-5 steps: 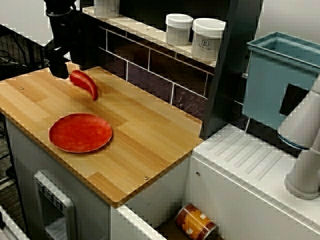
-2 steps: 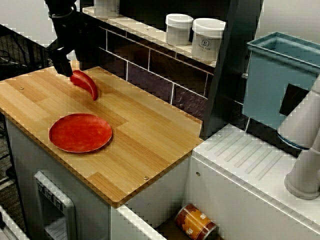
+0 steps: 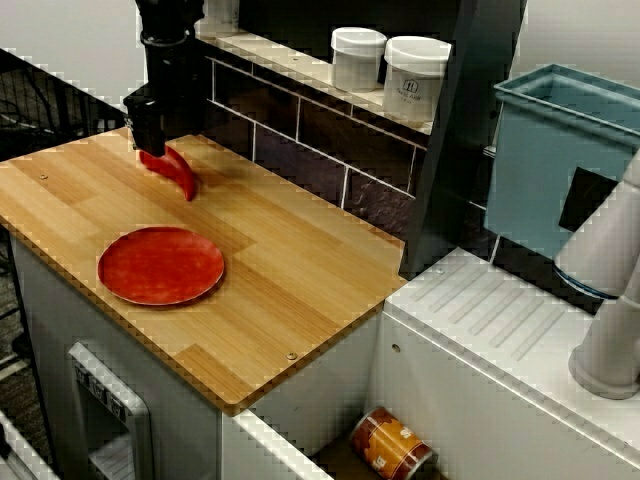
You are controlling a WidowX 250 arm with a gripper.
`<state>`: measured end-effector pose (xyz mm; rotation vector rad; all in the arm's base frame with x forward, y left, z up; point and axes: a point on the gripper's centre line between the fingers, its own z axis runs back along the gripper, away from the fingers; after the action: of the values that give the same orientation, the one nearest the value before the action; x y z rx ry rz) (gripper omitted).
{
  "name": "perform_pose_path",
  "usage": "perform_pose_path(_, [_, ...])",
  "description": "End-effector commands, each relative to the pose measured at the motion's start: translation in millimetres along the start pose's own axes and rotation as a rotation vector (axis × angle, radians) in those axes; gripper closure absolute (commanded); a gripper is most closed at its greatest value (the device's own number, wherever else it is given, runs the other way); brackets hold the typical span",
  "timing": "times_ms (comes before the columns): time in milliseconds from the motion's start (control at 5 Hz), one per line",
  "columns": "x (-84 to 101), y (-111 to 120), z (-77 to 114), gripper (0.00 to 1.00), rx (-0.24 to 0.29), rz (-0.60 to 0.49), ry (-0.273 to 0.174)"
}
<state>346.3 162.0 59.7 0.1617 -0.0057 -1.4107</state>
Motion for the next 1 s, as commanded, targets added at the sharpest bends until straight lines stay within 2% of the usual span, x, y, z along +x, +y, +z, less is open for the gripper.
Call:
perform_pose_path(0, [-4.9, 10, 11.3, 0.0, 0.015, -0.022, 0.043])
perform_pose_path(200, [-5.8, 6, 13.3, 0.0, 0.019, -0.024, 0.028])
perform_pose_path(600, [-5.5, 4, 8.2, 0.0, -0.01, -0.015, 0.023])
perform_pose_path(800, [-0.2, 7, 0.2, 0.0, -0.022, 0.007, 0.033])
